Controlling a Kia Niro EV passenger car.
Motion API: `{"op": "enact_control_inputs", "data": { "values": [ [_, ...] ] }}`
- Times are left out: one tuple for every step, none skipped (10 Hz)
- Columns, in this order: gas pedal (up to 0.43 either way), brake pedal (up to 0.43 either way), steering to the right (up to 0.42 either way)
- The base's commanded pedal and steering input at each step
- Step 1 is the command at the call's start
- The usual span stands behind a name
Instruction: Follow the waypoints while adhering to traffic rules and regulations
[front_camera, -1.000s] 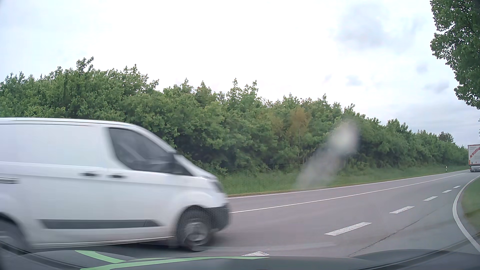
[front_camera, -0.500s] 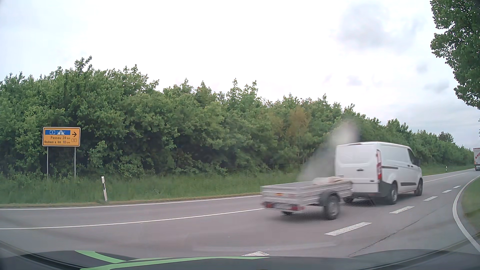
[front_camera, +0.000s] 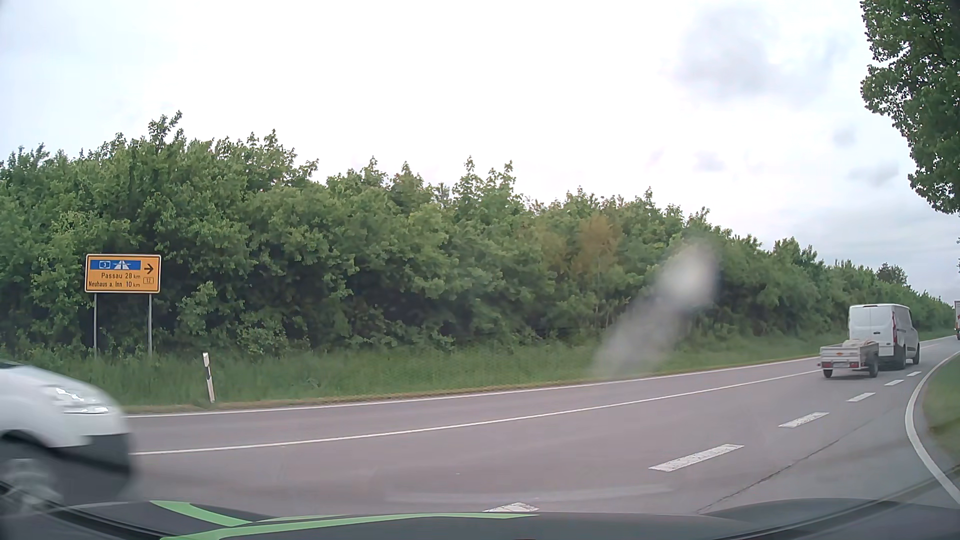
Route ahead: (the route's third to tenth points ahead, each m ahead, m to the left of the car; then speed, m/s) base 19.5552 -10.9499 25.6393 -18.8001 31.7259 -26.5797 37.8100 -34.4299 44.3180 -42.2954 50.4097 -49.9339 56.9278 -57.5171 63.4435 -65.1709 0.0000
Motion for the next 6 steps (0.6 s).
{"op": "enact_control_inputs", "data": {
  "values": [
    [0.000, 0.262, 0.124],
    [0.000, 0.262, 0.125],
    [0.000, 0.262, 0.125],
    [0.000, 0.262, 0.124],
    [0.000, 0.262, 0.125],
    [0.000, 0.262, 0.124]
  ]
}}
